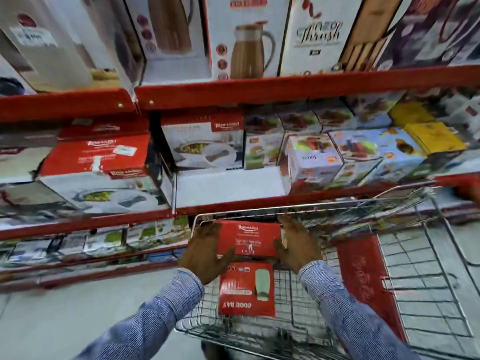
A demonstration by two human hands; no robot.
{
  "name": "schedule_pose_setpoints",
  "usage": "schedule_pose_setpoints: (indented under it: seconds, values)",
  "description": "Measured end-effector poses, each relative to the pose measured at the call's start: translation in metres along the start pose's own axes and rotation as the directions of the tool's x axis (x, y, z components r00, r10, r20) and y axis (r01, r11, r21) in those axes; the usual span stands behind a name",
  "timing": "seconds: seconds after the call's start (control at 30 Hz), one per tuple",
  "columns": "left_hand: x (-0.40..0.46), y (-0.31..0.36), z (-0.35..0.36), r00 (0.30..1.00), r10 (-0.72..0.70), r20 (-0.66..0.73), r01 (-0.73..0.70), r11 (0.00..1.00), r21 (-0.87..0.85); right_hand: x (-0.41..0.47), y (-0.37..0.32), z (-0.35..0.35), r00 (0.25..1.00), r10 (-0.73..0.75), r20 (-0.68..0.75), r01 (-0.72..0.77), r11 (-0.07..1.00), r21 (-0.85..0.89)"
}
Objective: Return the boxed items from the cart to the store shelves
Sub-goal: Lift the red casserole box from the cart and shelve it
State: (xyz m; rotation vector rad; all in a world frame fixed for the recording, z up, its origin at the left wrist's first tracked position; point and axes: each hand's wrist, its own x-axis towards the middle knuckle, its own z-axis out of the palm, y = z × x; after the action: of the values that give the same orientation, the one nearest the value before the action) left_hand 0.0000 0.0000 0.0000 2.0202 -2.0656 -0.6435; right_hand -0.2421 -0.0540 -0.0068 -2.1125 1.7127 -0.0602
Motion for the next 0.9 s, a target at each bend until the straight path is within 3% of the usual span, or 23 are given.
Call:
schedule_pose_setpoints:
  seconds: [0.1,0.2,0.33,0.47,0.67,0.9]
  values:
    - [0.012,-0.014,0.028,0.984,-0.145,0.101,0.163,0.965,-0.205,0.008,0.012,0.027,0.993,0.071,0.099,-0.089,0.978,0.189]
    - [0.025,-0.023,0.051,0.915,-0.340,0.217,0.388,0.889,-0.241,0.016,0.022,0.050,0.955,0.197,0.223,-0.268,0.894,0.359]
    - [0.042,-0.039,0.071,0.812,-0.474,0.342,0.578,0.735,-0.353,0.023,0.029,0.069,0.868,0.336,0.366,-0.475,0.775,0.417]
    - [0.046,-0.048,0.079,0.803,-0.520,0.290,0.595,0.730,-0.337,0.031,0.035,0.079,0.858,0.366,0.359,-0.500,0.752,0.429]
    - [0.037,-0.044,0.059,0.832,-0.525,0.180,0.551,0.742,-0.381,0.024,0.038,0.065,0.886,0.388,0.252,-0.455,0.628,0.631]
    - [0.012,-0.021,-0.001,0.835,-0.548,-0.048,0.444,0.722,-0.531,0.005,0.020,0.000,0.936,0.347,0.066,-0.252,0.524,0.814]
